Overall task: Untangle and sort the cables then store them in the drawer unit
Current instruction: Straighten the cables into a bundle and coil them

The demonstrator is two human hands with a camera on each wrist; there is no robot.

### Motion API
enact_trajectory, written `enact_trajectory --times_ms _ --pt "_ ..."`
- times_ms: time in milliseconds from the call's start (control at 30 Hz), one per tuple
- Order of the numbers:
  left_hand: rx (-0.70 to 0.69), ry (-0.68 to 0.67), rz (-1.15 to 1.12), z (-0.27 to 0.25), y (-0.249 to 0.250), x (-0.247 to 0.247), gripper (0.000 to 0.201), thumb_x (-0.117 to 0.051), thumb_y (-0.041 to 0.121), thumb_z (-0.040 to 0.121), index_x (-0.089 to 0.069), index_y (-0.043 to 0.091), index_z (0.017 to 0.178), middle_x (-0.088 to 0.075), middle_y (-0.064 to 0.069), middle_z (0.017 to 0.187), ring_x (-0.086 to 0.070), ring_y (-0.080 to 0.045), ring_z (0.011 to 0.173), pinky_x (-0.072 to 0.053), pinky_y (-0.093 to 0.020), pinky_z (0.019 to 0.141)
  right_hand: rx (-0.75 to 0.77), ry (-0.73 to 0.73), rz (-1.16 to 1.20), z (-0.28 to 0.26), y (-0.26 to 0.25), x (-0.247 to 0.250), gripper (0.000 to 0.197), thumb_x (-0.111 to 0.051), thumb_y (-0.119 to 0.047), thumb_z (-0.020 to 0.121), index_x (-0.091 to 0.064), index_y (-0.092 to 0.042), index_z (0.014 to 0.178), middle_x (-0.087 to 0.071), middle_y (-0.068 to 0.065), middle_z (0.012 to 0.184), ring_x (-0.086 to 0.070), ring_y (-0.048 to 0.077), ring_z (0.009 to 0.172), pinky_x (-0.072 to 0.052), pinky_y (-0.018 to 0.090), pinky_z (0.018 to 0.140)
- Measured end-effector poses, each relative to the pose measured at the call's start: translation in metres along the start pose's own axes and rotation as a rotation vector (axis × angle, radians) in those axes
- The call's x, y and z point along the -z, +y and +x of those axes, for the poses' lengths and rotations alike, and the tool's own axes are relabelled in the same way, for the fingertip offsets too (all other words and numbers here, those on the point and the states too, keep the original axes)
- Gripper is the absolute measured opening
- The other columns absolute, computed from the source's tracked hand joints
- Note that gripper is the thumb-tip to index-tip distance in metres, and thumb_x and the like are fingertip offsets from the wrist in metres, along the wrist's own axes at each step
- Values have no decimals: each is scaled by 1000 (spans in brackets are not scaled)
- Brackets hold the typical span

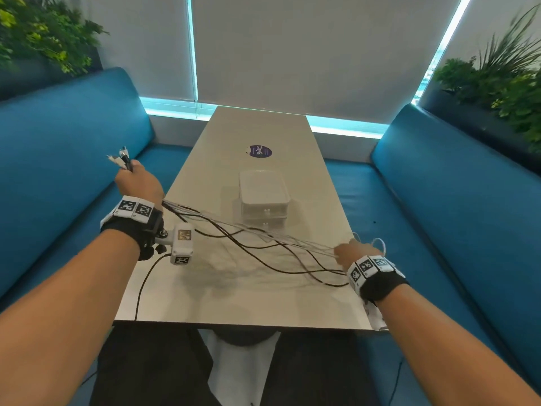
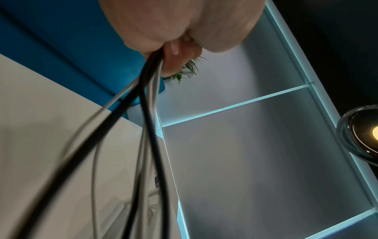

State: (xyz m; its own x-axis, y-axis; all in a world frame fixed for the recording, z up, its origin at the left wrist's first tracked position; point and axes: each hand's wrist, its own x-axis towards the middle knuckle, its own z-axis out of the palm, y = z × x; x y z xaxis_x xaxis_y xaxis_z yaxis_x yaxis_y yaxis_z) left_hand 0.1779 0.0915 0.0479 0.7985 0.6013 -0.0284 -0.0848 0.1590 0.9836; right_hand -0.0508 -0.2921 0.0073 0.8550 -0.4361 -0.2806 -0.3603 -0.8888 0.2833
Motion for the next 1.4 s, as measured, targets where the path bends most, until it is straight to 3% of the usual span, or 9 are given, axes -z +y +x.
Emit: enact_trajectory --times_ms 133,200,433,667,800,967,1167,1300,1400 --pt "8 4 14 12 -13 5 32 -43 48 85 -52 18 83 -62 -10 81 -58 -33 71 -52 -44 70 -116 39 -38 -3 17 -7 30 -48 -10 93 -64 -19 117 -67 3 103 -67 28 100 -51 45 91" --pt "30 1 33 13 -20 6 33 -43 50 84 -55 19 88 -70 -18 100 -66 -40 83 -57 -51 78 -176 98 -24 1 24 -10 25 -50 -12 92 -67 -19 110 -64 0 93 -67 26 96 -52 43 89" --pt "9 -15 92 22 -37 2 43 -42 57 78 -55 18 90 -68 -22 109 -65 -44 99 -55 -64 83 -244 135 94 6 46 -23 30 -52 -24 94 -62 -19 122 -50 6 126 -44 30 121 -44 46 96" --pt "14 55 99 38 -29 7 43 -41 58 77 -57 20 91 -71 -17 106 -67 -42 98 -56 -60 82 -41 269 153 4 56 -49 28 -46 -10 93 -59 -19 70 -45 2 92 -55 25 96 -46 31 80" --pt "-23 60 112 34 -22 4 45 -39 57 81 -56 18 92 -69 -20 109 -66 -44 98 -56 -60 82 -16 242 330 5 58 -50 9 -62 -19 89 -63 -14 81 -57 3 89 -61 26 90 -48 32 73" --pt "-21 68 88 35 -21 3 40 -41 49 88 -58 15 101 -69 -16 112 -67 -40 101 -57 -55 85 -97 378 443 7 65 -50 39 -48 -39 99 -45 -15 68 -48 7 87 -55 31 84 -48 39 70" --pt "59 5 68 52 -50 4 45 -40 60 77 -54 20 93 -72 -6 100 -72 -32 89 -59 -52 84 -179 320 362 2 71 -47 12 -51 -4 92 -60 -7 100 -49 11 105 -56 33 99 -50 40 80" --pt "78 6 127 67 -60 8 57 -38 63 78 -54 14 103 -70 -6 105 -69 -32 94 -56 -53 89 -92 398 408 0 81 -52 22 -52 8 86 -54 -13 78 -51 5 91 -55 30 83 -47 36 71" --pt "75 88 101 73 -56 19 56 -39 62 78 -55 14 103 -71 -6 104 -69 -31 95 -56 -52 89 5 348 695 -4 86 -58 24 -64 -6 85 -48 -14 69 -56 2 70 -51 21 66 -38 30 58"
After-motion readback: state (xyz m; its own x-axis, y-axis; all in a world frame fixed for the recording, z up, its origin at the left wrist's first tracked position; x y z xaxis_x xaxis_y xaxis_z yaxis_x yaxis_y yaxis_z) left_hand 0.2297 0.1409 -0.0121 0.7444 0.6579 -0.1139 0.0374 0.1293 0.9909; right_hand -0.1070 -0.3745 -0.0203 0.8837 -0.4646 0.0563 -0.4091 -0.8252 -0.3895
